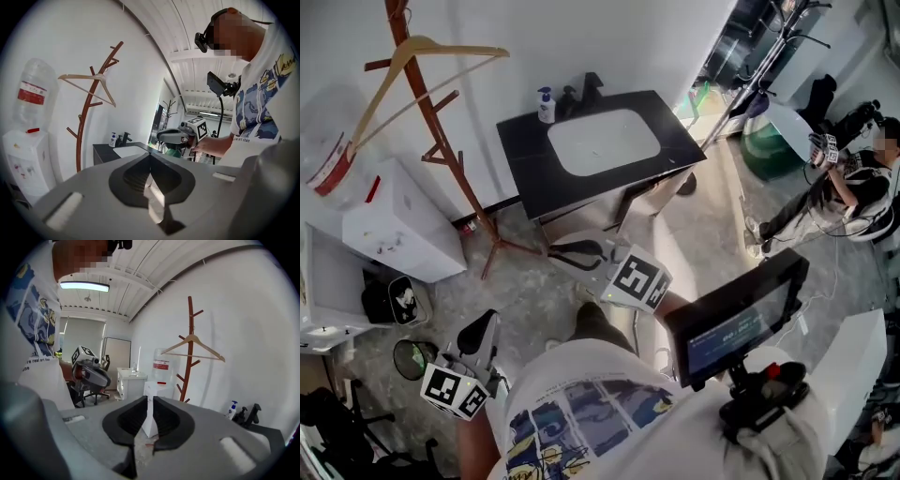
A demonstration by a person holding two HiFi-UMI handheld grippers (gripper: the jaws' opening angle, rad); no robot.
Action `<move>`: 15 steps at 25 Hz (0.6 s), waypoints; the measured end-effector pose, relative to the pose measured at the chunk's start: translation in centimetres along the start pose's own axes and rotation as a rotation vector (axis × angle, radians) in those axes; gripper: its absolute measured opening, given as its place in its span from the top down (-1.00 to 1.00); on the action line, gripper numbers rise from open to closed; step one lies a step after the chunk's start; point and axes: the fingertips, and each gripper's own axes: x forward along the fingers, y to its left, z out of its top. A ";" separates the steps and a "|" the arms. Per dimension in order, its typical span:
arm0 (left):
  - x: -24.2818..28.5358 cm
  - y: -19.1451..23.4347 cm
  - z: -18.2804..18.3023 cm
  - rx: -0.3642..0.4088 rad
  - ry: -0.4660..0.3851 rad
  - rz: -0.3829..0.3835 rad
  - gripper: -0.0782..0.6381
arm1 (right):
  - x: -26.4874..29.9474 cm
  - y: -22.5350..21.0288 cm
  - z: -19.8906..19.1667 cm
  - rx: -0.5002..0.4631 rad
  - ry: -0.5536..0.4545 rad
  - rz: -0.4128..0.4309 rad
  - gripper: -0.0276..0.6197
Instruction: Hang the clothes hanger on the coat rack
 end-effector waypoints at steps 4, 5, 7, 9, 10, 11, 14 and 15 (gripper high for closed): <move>-0.5 -0.6 -0.1 -0.001 -0.004 -0.001 0.77 | -0.5 2.3 0.4 -0.019 0.013 0.014 0.82; -0.7 -0.8 -0.2 -0.001 -0.003 0.002 0.77 | -0.6 2.8 0.5 -0.022 0.012 0.018 0.84; -1.0 -1.0 -0.5 -0.003 0.001 0.007 0.77 | -0.7 3.7 0.6 -0.024 0.009 0.024 0.87; -1.1 -1.1 -0.7 -0.004 0.002 0.009 0.77 | -0.7 4.3 0.7 -0.020 0.002 0.028 0.89; -1.2 -1.2 -0.7 -0.004 0.001 0.008 0.77 | -0.8 4.5 0.8 -0.017 -0.001 0.028 0.90; -1.2 -1.3 -0.8 -0.005 0.000 0.008 0.77 | -0.9 4.6 0.8 -0.015 -0.003 0.028 0.90; -1.4 -1.6 -0.8 -0.005 -0.003 0.010 0.77 | -1.0 5.1 1.0 -0.018 -0.006 0.028 0.91; -1.4 -1.6 -0.9 -0.005 -0.004 0.011 0.77 | -1.1 5.2 1.1 -0.020 -0.010 0.029 0.91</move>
